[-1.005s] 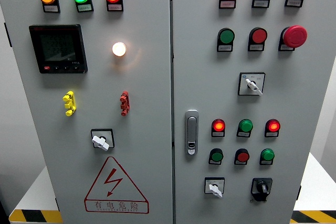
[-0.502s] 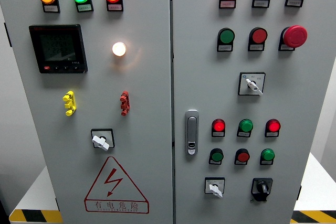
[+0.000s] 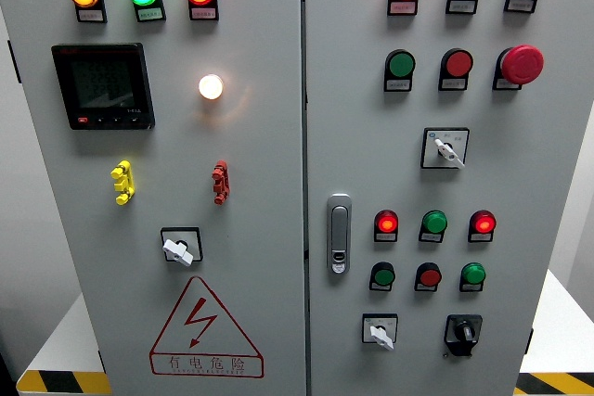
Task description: Trip black knob to open circuit
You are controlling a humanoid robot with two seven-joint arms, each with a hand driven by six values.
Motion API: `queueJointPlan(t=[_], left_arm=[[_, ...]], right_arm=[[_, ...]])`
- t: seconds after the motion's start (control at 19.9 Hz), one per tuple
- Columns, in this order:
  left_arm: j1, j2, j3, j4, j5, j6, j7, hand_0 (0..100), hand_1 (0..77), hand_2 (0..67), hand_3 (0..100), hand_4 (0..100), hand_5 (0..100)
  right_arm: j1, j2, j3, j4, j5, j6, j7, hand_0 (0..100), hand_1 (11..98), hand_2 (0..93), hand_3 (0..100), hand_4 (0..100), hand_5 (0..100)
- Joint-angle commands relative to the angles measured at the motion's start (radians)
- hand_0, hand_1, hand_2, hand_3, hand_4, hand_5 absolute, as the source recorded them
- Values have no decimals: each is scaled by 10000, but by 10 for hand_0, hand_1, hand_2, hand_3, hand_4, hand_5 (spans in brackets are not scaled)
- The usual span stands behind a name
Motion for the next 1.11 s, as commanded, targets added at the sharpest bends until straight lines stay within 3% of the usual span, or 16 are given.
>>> queueJointPlan(t=[0.0,0.2,0.3,0.45,0.5,0.55,0.6,0.65,0.7,0.75,0.95,1.05], left_arm=[[0,6,1,0,0,0,1,0,31,129,214,67,15],[0,6,1,0,0,0,1,0,31,129,214,67,15],[0,6,1,0,0,0,1,0,32,129,214,67,15],[-1,-9,1,0,0,0,1,0,31,129,214,67,15],[0,6,1,0,0,0,1,0,31,129,214,67,15],[0,6,1,0,0,0,1,0,31,129,214,67,15],[0,6,1,0,0,0,1,0,31,129,214,67,15],[0,6,1,0,0,0,1,0,31,129,214,67,15],[0,6,1,0,0,0,1,0,31,129,214,67,16],[-16,6,1,0,0,0,1,0,31,129,214,67,15],[0,6,1,0,0,0,1,0,31,129,214,67,15],[-1,-9,1,0,0,0,1,0,31,129,214,67,15]], right_arm=[[-414,-6,-431,1512,3,-363,-1,663,378,10,229,178,319],[-645,10,-1091,3323,18,-1298,30,651,408,5,316,287,431],[-599,25,-1107,3862,3,-1377,30,642,431,3,352,356,478],[-233,55,-1107,4400,-13,-1698,45,638,461,0,443,491,554],[-49,101,-1077,4477,-13,-1805,45,641,470,0,498,573,605],[181,86,-1001,4493,-13,-1973,30,641,480,0,516,604,627],[441,-20,-1015,4447,-13,-2173,15,649,488,0,556,645,656],[778,-173,-1061,4310,-13,-2509,14,659,489,0,573,665,677],[1070,-235,-1092,4218,2,-2922,14,665,488,0,577,671,687],[1240,-236,-1107,4186,3,-3093,14,671,491,0,596,690,706],[1578,-159,-1107,4431,3,-3156,-1,695,494,0,643,726,741],[1808,24,-1107,4462,3,-3217,-31,699,500,0,690,754,783]])
